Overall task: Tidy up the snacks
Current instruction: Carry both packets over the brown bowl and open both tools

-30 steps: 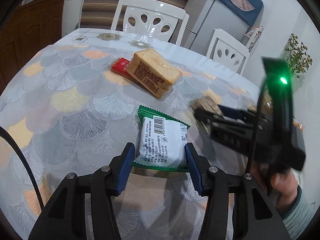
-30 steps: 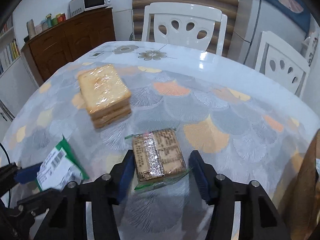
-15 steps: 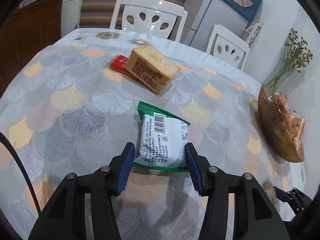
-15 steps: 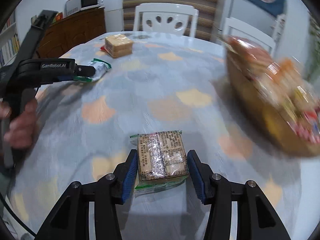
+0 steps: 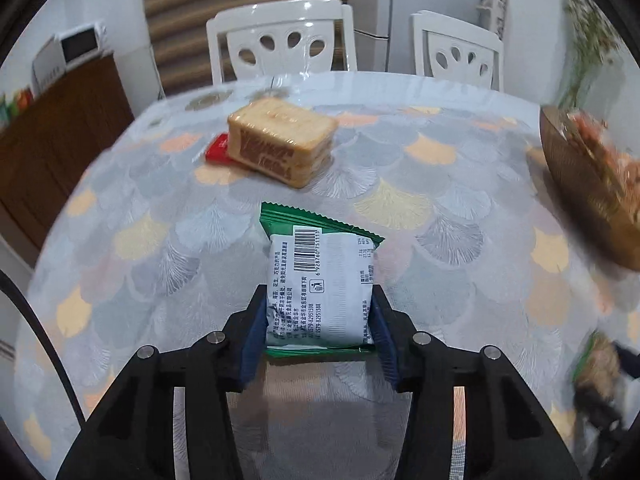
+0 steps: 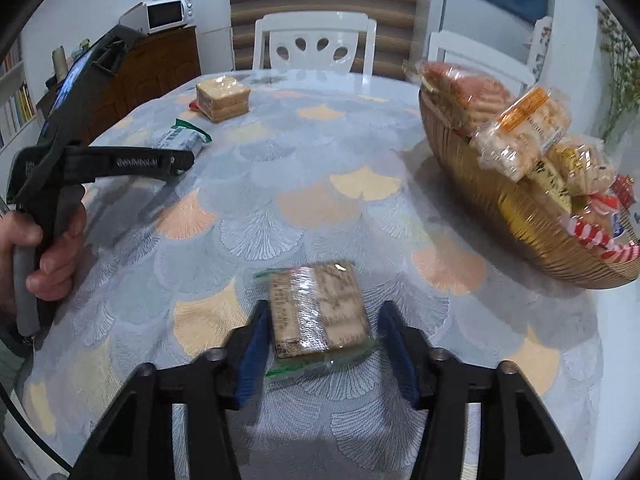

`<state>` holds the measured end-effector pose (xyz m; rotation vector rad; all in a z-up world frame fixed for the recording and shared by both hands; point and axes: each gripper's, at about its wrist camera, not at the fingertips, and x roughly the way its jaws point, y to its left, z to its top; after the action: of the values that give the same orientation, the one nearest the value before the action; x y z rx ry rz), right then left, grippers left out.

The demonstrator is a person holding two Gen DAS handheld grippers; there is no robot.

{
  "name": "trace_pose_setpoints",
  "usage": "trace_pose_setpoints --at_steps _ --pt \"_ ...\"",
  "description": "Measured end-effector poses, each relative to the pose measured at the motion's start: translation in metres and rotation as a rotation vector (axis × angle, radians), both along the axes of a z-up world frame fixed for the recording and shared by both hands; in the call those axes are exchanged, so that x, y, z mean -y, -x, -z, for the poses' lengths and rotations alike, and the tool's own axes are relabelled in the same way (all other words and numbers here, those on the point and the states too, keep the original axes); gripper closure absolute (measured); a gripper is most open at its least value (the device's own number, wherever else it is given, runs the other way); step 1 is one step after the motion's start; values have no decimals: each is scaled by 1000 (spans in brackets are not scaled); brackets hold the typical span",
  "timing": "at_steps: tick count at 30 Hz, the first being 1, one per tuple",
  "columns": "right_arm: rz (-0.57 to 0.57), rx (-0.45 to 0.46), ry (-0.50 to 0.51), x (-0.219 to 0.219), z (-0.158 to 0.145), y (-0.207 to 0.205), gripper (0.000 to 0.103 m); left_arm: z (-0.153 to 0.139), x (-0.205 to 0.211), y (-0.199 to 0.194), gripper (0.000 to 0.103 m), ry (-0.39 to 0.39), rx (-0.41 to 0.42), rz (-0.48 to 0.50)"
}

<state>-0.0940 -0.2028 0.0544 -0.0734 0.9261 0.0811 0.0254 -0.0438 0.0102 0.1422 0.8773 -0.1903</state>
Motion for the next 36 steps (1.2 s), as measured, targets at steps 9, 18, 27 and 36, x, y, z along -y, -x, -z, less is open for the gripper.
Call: trace_pose_setpoints --at_steps 9,18,27,36 --pt "60 144 -140 40 -54 32 57 -45 38 30 58 64 73 144" --pt "287 353 -82 113 -138 31 57 -120 118 27 58 228 104 356" --pt "632 300 -113 199 -158 -16 57 -155 203 5 58 255 119 474" --pt "624 224 -193 235 -156 -68 43 -153 249 -11 21 232 96 476"
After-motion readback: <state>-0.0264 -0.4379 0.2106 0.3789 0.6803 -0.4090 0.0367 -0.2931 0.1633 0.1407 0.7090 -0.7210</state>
